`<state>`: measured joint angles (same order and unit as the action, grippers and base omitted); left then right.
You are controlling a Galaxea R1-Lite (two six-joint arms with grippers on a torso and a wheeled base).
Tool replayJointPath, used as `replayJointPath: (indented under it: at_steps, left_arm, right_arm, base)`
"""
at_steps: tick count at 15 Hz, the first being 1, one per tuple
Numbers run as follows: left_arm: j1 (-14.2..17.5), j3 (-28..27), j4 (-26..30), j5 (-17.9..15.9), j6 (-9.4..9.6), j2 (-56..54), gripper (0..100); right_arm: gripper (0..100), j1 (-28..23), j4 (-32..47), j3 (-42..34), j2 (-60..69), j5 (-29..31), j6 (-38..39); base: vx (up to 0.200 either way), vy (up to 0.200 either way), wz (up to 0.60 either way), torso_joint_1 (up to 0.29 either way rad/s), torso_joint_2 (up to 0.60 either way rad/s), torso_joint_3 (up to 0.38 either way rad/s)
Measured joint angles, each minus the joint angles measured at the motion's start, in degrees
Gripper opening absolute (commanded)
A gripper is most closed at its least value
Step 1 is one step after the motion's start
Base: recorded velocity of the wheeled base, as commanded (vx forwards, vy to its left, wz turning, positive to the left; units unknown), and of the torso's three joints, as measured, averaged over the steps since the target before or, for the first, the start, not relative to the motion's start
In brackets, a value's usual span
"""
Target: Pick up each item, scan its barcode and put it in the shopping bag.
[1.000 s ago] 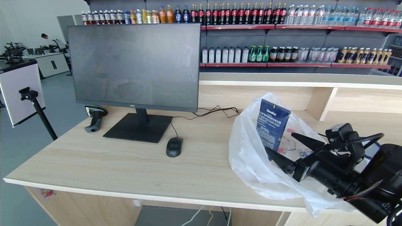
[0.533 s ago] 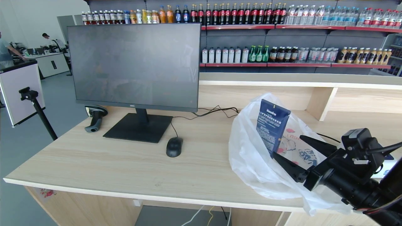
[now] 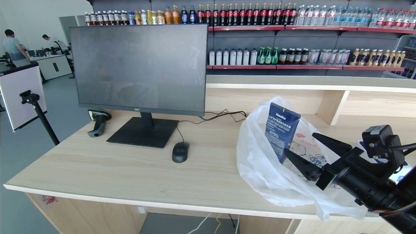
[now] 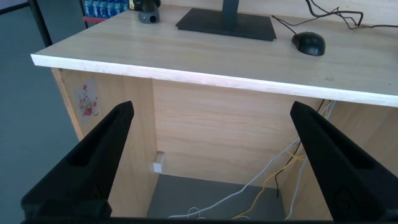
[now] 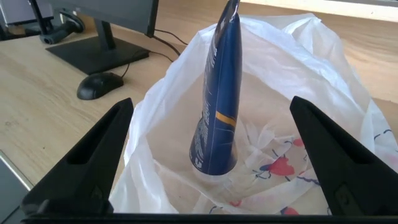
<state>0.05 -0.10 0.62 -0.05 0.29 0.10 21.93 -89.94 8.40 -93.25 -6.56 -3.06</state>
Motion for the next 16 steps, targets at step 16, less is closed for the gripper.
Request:
replayJointPath:
  at_steps: [16]
  left_arm:
    - [0.0, 0.0, -0.1, 0.1, -0.59, 0.0, 100]
  right_arm:
    - [100, 0.1, 0.0, -5.4, 1.0, 0.0, -1.2]
  base:
    - [-0.038, -0.050, -0.22, 0.001, 0.00, 0.002]
